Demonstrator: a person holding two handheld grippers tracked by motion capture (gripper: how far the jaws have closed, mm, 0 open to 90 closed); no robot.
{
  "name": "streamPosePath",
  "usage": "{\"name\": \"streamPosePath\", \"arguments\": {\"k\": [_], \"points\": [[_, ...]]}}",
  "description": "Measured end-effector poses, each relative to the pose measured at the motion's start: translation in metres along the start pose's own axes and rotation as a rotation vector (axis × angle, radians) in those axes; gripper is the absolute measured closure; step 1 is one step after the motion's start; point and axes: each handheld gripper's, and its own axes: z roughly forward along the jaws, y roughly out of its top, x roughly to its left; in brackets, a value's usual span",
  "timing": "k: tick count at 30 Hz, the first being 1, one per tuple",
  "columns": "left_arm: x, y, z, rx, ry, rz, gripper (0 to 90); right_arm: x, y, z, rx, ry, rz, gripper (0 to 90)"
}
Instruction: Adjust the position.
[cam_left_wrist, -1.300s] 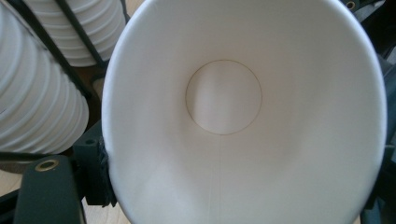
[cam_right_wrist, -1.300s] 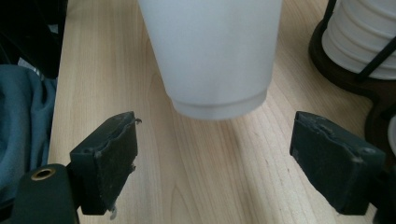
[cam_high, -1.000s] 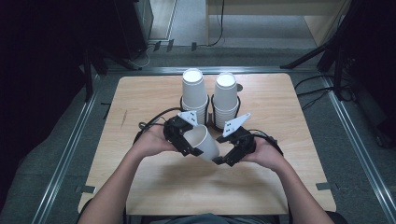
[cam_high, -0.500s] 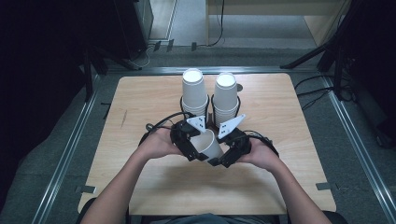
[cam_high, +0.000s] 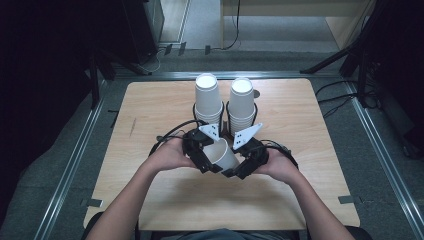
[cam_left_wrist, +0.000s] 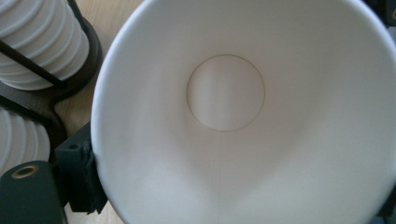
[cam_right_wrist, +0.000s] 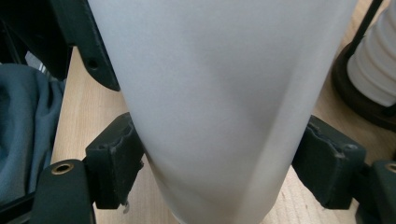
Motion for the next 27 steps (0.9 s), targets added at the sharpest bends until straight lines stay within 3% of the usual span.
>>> {"name": "streamPosePath", "arguments": {"k": [7, 11, 17, 27], "points": [[0.003, -0.004, -0.004, -0.046, 0.013, -0.031, 1.6, -0.003, -0.002, -0.008, -0.016, -0.018, 0.009, 22.0], [0.005, -0.007, -0.006, -0.062, -0.013, -0.05, 1.6, -0.003, -0.003, -0.01, -0.018, -0.018, 0.013, 22.0], [0.005, -0.015, -0.007, -0.087, -0.012, -0.072, 1.2, -0.004, -0.004, -0.014, -0.025, -0.019, 0.017, 21.9], [0.005, -0.024, -0.008, -0.178, -0.034, -0.117, 1.2, -0.006, -0.006, -0.024, -0.053, -0.04, 0.034, 21.9]]}}
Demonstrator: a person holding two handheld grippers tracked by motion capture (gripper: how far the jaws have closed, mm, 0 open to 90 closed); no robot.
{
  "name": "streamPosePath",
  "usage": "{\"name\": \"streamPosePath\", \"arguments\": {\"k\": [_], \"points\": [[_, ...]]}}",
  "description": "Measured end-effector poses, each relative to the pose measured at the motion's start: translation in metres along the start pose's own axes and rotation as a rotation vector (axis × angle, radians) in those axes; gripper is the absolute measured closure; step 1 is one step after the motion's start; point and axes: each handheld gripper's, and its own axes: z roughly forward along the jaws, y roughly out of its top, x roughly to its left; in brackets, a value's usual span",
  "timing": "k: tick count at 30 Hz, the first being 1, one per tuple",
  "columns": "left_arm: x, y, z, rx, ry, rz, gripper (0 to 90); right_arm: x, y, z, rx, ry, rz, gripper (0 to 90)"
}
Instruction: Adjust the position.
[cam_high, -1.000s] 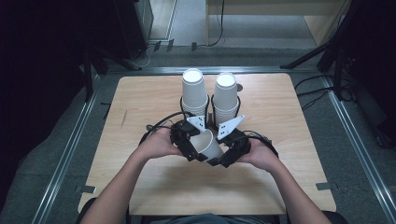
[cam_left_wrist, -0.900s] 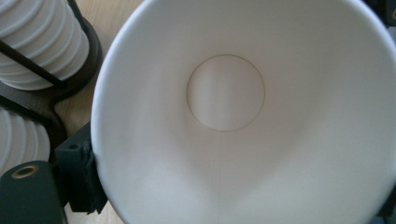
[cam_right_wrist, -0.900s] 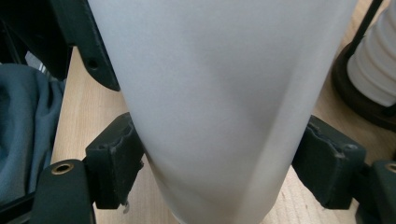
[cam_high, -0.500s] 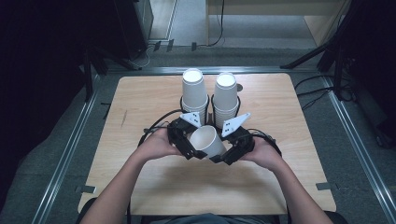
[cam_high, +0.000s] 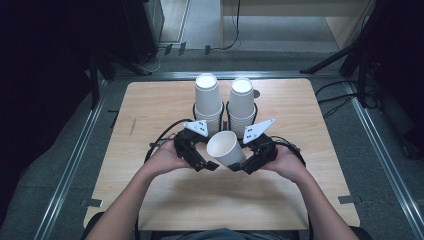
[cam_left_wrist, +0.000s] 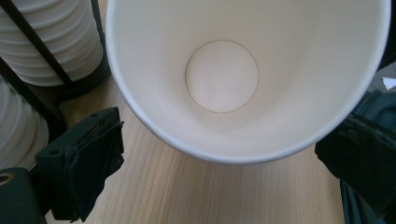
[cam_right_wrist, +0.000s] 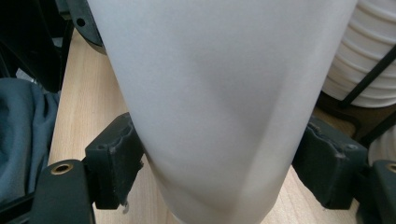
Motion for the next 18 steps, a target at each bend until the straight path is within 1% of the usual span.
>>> {"name": "streamPosePath", "arguments": {"k": [3, 4, 6, 9, 11, 15, 18], "points": [[-0.0016, -0.0001, 0.0015, -0.036, 0.001, -0.013, 1.2, -0.0009, -0.0004, -0.0023, -0.01, -0.001, 0.001, 21.9], [-0.0024, 0.0003, 0.0021, -0.047, 0.0, -0.017, 1.2, -0.0009, -0.0004, -0.0029, -0.013, 0.005, 0.002, 21.9], [-0.0043, 0.0018, 0.0029, -0.066, -0.001, -0.018, 1.2, -0.0001, 0.0003, -0.0036, -0.022, 0.009, 0.004, 21.9], [-0.0045, 0.0039, 0.0035, -0.104, -0.013, -0.034, 1.2, 0.0009, 0.0013, -0.004, -0.032, 0.016, 0.0, 21.9], [-0.0041, 0.0049, 0.0047, -0.12, -0.022, -0.045, 1.2, 0.001, 0.0017, -0.0033, -0.037, 0.017, -0.001, 21.9], [-0.0033, 0.0061, 0.0069, -0.143, -0.04, -0.054, 1.3, 0.0015, 0.0027, -0.0018, -0.041, 0.022, -0.004, 21.9], [-0.0036, 0.0078, 0.0074, -0.172, -0.048, -0.065, 1.3, 0.002, 0.0037, 0.0006, -0.042, 0.032, -0.004, 21.9]]}}
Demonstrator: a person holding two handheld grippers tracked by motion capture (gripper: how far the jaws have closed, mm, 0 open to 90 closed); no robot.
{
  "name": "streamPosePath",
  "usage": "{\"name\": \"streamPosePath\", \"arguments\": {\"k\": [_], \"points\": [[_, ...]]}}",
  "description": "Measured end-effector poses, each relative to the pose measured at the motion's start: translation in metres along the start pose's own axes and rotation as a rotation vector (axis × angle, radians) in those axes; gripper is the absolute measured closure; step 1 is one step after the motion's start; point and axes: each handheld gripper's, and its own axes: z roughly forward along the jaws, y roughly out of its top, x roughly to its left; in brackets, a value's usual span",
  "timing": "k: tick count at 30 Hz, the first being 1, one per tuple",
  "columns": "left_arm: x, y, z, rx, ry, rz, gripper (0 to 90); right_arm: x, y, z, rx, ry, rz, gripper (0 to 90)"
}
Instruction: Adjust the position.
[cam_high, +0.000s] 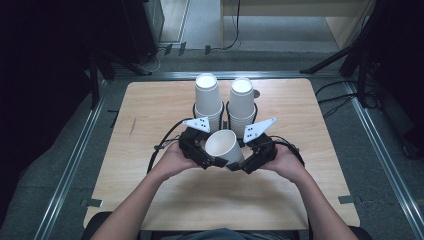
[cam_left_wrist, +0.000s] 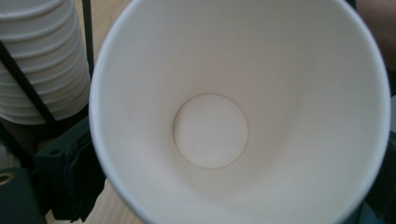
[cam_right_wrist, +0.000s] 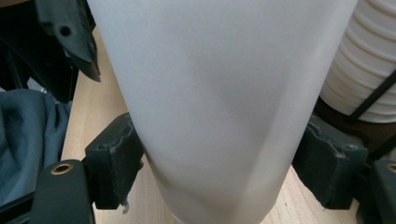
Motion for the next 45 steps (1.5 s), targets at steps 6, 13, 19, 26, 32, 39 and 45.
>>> {"name": "streamPosePath", "arguments": {"k": [6, 13, 19, 26, 32, 39, 45], "points": [[-0.002, 0.001, -0.001, -0.035, -0.007, 0.014, 5.5, 0.001, 0.001, 0.004, 0.003, 0.011, -0.004, 21.9], [-0.005, 0.003, -0.002, -0.032, 0.005, 0.043, 11.9, 0.001, 0.001, 0.005, 0.002, 0.01, -0.005, 22.2], [-0.003, 0.002, -0.004, -0.006, 0.016, 0.037, 13.8, 0.0, -0.001, 0.007, 0.012, -0.003, 0.015, 17.9], [0.001, -0.004, -0.013, 0.024, 0.049, 0.014, 13.8, 0.001, -0.003, 0.009, 0.063, -0.017, 0.028, 17.2], [0.003, -0.012, -0.019, 0.056, 0.088, 0.0, 13.7, -0.001, -0.008, 0.009, 0.112, -0.023, 0.02, 17.2], [0.002, -0.024, -0.026, 0.106, 0.158, 0.004, 13.7, -0.006, -0.013, 0.01, 0.141, -0.094, 0.005, 17.6], [0.007, -0.03, -0.034, 0.11, 0.181, -0.016, 13.7, -0.011, -0.018, 0.009, 0.14, -0.189, 0.017, 20.6]]}}
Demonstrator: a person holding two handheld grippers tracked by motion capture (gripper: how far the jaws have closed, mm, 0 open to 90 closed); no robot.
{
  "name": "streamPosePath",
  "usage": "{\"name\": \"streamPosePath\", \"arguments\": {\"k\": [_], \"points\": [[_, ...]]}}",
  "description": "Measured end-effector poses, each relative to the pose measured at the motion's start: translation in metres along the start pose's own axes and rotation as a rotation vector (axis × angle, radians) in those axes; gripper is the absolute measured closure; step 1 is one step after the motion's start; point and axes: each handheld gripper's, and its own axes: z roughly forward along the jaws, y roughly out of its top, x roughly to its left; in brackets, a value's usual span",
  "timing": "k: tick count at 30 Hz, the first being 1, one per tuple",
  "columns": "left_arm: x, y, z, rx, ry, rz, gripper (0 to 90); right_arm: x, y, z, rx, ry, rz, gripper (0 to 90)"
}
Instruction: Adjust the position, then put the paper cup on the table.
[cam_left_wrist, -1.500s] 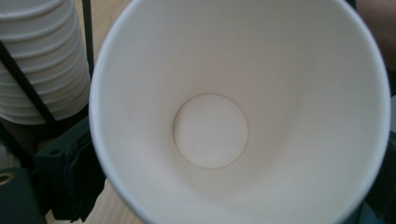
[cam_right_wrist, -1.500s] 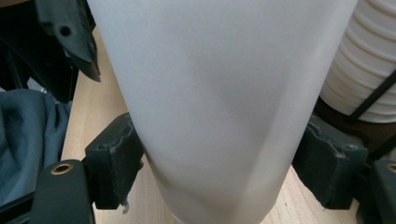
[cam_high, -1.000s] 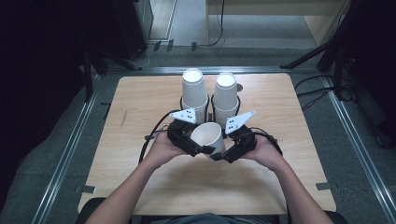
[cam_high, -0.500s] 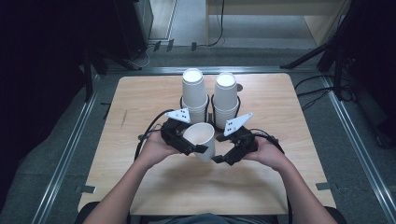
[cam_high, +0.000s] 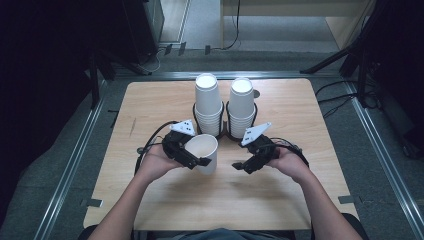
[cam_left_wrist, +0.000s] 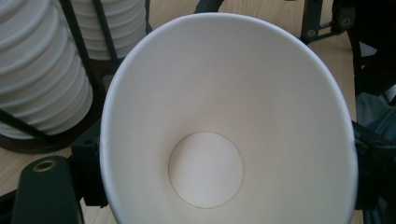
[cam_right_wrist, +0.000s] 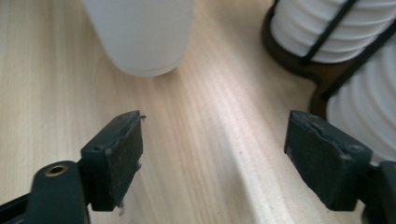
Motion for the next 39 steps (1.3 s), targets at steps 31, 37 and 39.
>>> {"name": "streamPosePath", "arguments": {"k": [31, 37, 39], "points": [[0.043, -0.024, -0.026, 0.02, 0.086, -0.106, 12.3, -0.009, -0.005, -0.009, -0.035, -0.023, 0.07, 20.7], [0.052, -0.027, -0.036, 0.008, 0.106, -0.125, 12.2, -0.006, -0.006, -0.008, -0.028, -0.02, 0.052, 20.7], [0.056, -0.028, -0.038, 0.009, 0.118, -0.123, 12.2, -0.005, -0.006, -0.008, -0.024, -0.023, 0.056, 20.7]]}}
